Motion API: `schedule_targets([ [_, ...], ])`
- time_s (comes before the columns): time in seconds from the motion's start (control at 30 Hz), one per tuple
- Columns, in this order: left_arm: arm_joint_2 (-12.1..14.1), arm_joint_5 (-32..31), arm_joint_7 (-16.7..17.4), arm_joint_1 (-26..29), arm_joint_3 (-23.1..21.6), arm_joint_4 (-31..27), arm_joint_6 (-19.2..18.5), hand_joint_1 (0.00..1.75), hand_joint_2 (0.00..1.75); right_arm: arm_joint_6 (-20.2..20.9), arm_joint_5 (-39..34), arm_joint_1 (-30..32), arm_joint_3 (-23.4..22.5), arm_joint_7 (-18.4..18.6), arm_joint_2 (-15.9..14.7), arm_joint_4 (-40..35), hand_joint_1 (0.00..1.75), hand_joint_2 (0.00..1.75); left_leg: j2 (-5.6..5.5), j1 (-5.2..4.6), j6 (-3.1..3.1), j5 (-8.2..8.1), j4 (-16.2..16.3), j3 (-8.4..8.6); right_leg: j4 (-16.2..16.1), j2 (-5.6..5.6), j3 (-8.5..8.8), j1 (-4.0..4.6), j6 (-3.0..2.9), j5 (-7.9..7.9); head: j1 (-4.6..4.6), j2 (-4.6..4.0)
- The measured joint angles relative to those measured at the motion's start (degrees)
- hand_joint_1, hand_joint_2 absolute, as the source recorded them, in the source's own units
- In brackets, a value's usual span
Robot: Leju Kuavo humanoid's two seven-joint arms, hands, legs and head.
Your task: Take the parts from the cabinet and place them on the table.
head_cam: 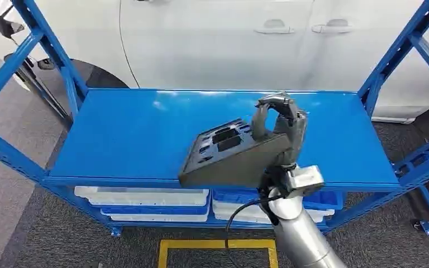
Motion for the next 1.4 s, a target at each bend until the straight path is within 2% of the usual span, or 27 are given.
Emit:
schedule_targets([
  [0.07,0.1,-0.1,-0.2,-0.2,0.2,0.0,0.0,0.00,1.75,0.1,-0.2,0.4,-0.3,0.0,-0.2,-2.0,1.75,1.75,0.03,0.00,-0.58,-1.40,1.3,-0.35,-0.7,-0.08,0.48,-0.58,-0.61,0.33,-0.02,0.00],
  [0.17,0.0,-0.1,-0.2,-0.2,0.2,0.0,0.0,0.00,1.75,0.3,-0.4,1.0,-0.6,-0.1,-0.3,-3.6,1.75,1.75,0.06,0.35,-1.30,-7.68,13.4,-5.81,-0.6,-0.27,0.55,-0.49,-0.99,0.20,-0.02,0.00],
  [0.2,0.0,-0.2,-0.2,-0.1,0.3,0.0,0.0,0.00,1.75,0.7,-0.6,1.4,-0.7,-0.1,-0.4,-4.0,1.75,1.75,0.06,0.36,-1.45,-8.73,17.5,-7.70,-0.6,-0.27,0.55,-0.42,-1.04,0.16,-0.02,0.02],
  [0.23,0.0,-0.2,-0.2,0.0,0.3,0.0,0.0,0.00,1.75,1.4,-1.4,1.7,-0.8,-0.3,-0.5,-4.3,1.75,1.75,0.07,0.36,-1.45,-8.26,18.0,-7.98,-0.6,-0.25,0.59,-0.40,-1.04,0.16,-0.02,0.00],
  [0.27,0.0,-0.2,-0.2,0.0,0.3,0.0,0.0,0.00,1.75,2.3,-2.4,1.9,-0.9,-0.6,-0.6,-4.8,1.75,1.75,0.06,0.35,-1.34,-6.79,16.1,-7.07,-0.5,-0.18,0.62,-0.37,-1.06,0.14,-0.02,0.00],
  [0.33,0.1,-0.3,-0.3,-0.1,0.4,0.0,0.1,0.00,1.75,5.2,-5.6,2.8,-1.2,-1.0,-0.7,-7.2,1.75,1.75,0.06,0.31,-0.75,-1.40,5.6,-1.76,-0.4,-0.14,0.88,-0.28,-0.95,-0.07,-0.02,0.02],
  [0.37,0.1,-0.3,-0.3,-0.1,0.5,0.0,0.1,0.00,1.75,6.8,-6.9,3.1,-1.5,-1.1,-0.9,-8.6,1.75,1.75,0.07,0.22,-0.21,-0.24,0.7,0.49,-0.3,-0.16,0.95,-0.27,-0.81,-0.17,-0.02,0.00],
  [0.4,0.1,-0.4,-0.3,-0.2,0.6,0.0,0.2,0.00,1.75,8.5,-8.4,3.4,-1.7,-1.2,-1.0,-10.2,1.75,1.75,0.08,-0.16,0.05,-0.84,-0.1,1.07,-0.2,-0.16,0.76,0.11,-0.50,-0.22,-0.02,0.00],
  [0.5,0.1,-0.6,-0.5,0.0,0.7,0.0,0.5,0.00,1.75,12.6,-11.4,4.9,-1.7,-1.1,-1.0,-14.5,1.75,1.75,-0.04,-0.36,0.61,-0.66,0.0,0.88,-0.5,-0.18,0.79,-0.23,0.38,-0.02,-0.02,0.00],
  [0.57,0.1,-0.9,-0.6,0.0,0.7,0.0,0.7,0.00,1.75,15.1,-13.1,5.6,-1.8,-1.1,-1.1,-16.4,1.75,1.75,0.15,0.25,1.38,0.00,-1.1,1.41,0.4,-0.14,0.69,-0.17,1.06,-0.91,-0.02,0.00],
  [0.6,0.1,-1.1,-0.8,0.0,0.7,0.0,0.9,0.00,1.75,16.9,-14.1,6.0,-2.0,-1.2,-1.1,-17.7,1.75,1.75,0.21,0.29,1.73,0.06,-1.3,1.42,3.0,-0.17,-0.55,-0.22,1.37,-2.87,-0.02,0.02],
  [0.67,0.1,-1.4,-1.2,0.0,0.7,0.0,0.6,0.00,1.75,20.4,-15.6,7.3,-2.3,-1.4,-1.1,-19.4,1.75,1.75,0.20,0.23,1.85,0.02,-1.2,1.37,12.2,-0.17,-4.81,-0.55,1.78,-7.43,0.00,0.00],
  [0.7,0.1,-1.5,-1.4,0.0,0.7,0.0,0.3,0.00,1.75,21.9,-16.0,7.9,-2.4,-1.4,-1.1,-20.1,1.75,1.75,0.21,0.22,1.84,0.01,-1.2,1.34,16.1,-0.17,-6.73,-0.62,1.96,-8.74,0.00,0.00],
  [0.73,0.0,-1.6,-1.6,0.0,0.7,0.0,0.0,0.00,1.75,23.0,-16.1,8.3,-2.4,-1.4,-1.1,-20.8,1.75,1.75,0.20,0.25,1.81,-0.01,-1.2,1.37,17.8,-0.19,-7.64,-0.74,2.11,-8.60,-0.02,0.00],
  [0.77,0.0,-1.6,-1.8,0.0,0.7,0.0,-0.3,0.00,1.75,24.2,-16.2,8.5,-2.4,-1.4,-1.2,-21.6,1.75,1.75,0.19,0.27,1.73,-0.06,-1.2,1.43,16.1,-0.19,-6.90,-0.97,2.25,-6.96,0.00,0.00],
  [0.87,-0.3,-2.1,-2.6,-0.2,0.7,0.0,-0.6,0.00,1.75,26.0,-16.4,7.9,-2.4,-1.4,-1.3,-24.0,1.75,1.75,0.04,0.37,1.04,-0.62,-0.3,1.51,1.7,-0.33,0.31,-1.50,2.41,-0.01,0.00,0.00],
  [0.9,-0.3,-2.2,-2.8,-0.3,0.7,0.0,-0.6,0.00,1.75,26.4,-16.4,7.3,-2.4,-1.3,-1.3,-24.3,1.75,1.75,0.03,-0.05,0.63,-0.89,0.0,1.23,0.5,-0.25,0.78,-1.15,2.10,-1.02,0.00,0.00],
  [0.93,-0.3,-2.3,-2.9,-0.4,0.7,0.0,-0.8,0.00,1.75,26.8,-16.5,6.6,-2.3,-0.6,-1.4,-25.0,1.75,1.75,0.03,-0.04,0.41,-0.96,0.2,1.09,0.5,0.02,0.56,-1.23,1.38,-0.67,-0.02,0.00],
  [1.0,-0.3,-2.6,-3.1,-0.6,0.7,0.0,-1.1,0.00,1.75,27.3,-17.5,5.1,-2.3,0.9,-1.5,-25.7,1.75,1.75,0.06,0.13,-0.24,-0.83,-0.1,1.22,0.6,0.06,0.47,-0.83,0.65,-0.75,-0.02,0.02],
  [1.07,-0.3,-2.7,-3.1,-0.8,0.7,0.0,-1.2,0.00,1.75,27.9,-18.6,3.0,-2.0,2.3,-1.7,-26.1,1.75,1.75,0.10,0.36,-0.86,-1.44,0.6,1.05,0.1,-0.06,0.69,-1.15,-0.14,-0.37,-0.02,0.00],
  [1.1,-0.3,-2.7,-3.2,-0.9,0.7,0.0,-1.2,0.00,1.75,27.9,-18.9,2.1,-1.9,2.5,-1.8,-26.3,1.75,1.75,0.12,0.36,-1.02,-3.06,2.7,0.15,0.1,-0.14,0.76,-1.14,-0.47,-0.41,-0.02,0.00],
  [1.2,-0.5,-2.8,-3.2,-0.9,0.7,0.0,-1.2,0.00,1.75,28.1,-19.1,1.2,-1.6,3.0,-2.0,-26.4,1.75,1.75,0.12,0.42,-1.43,-9.12,15.8,-5.88,0.1,-0.37,0.66,-0.80,-0.91,-0.46,-0.02,0.00],
  [1.23,-0.5,-2.8,-3.2,-0.8,0.7,0.0,-1.2,0.00,1.75,28.0,-19.1,1.1,-1.5,3.2,-2.1,-26.3,1.75,1.75,0.12,0.42,-1.43,-9.58,18.2,-7.07,0.2,-0.49,0.60,-0.68,-1.04,-0.24,-0.02,0.00],
  [1.27,-0.5,-2.8,-3.1,-0.7,0.7,0.0,-1.2,0.00,1.75,27.6,-19.1,0.8,-1.2,3.4,-2.3,-26.1,1.75,1.75,0.12,0.42,-1.30,-8.64,17.7,-6.81,0.3,-0.43,0.58,-0.57,-1.05,-0.25,-0.02,0.02],
  [1.3,-0.5,-2.9,-2.9,-0.7,0.7,0.0,-1.1,0.00,1.75,27.1,-19.1,0.4,-0.7,3.5,-2.5,-25.8,1.75,1.75,0.12,0.39,-1.03,-6.50,14.5,-5.21,0.3,-0.35,0.58,-0.47,-1.04,-0.24,-0.02,0.00],
  [1.37,-0.5,-2.9,-2.6,-0.8,0.9,0.0,-0.8,0.00,1.75,26.7,-19.2,-0.2,0.0,3.5,-2.7,-25.3,1.75,1.75,0.11,0.18,-0.03,-1.49,3.8,0.21,0.4,-0.31,0.69,-0.29,-1.02,-0.23,-0.02,0.00],
  [1.4,-0.5,-2.9,-2.5,-0.8,1.0,0.0,-0.7,0.00,1.75,26.5,-19.2,-0.4,0.3,3.5,-2.8,-25.1,1.75,1.75,0.07,-0.05,0.53,-1.71,0.8,1.57,0.4,-0.33,0.59,-0.29,-0.87,-0.17,-0.02,0.00],
])
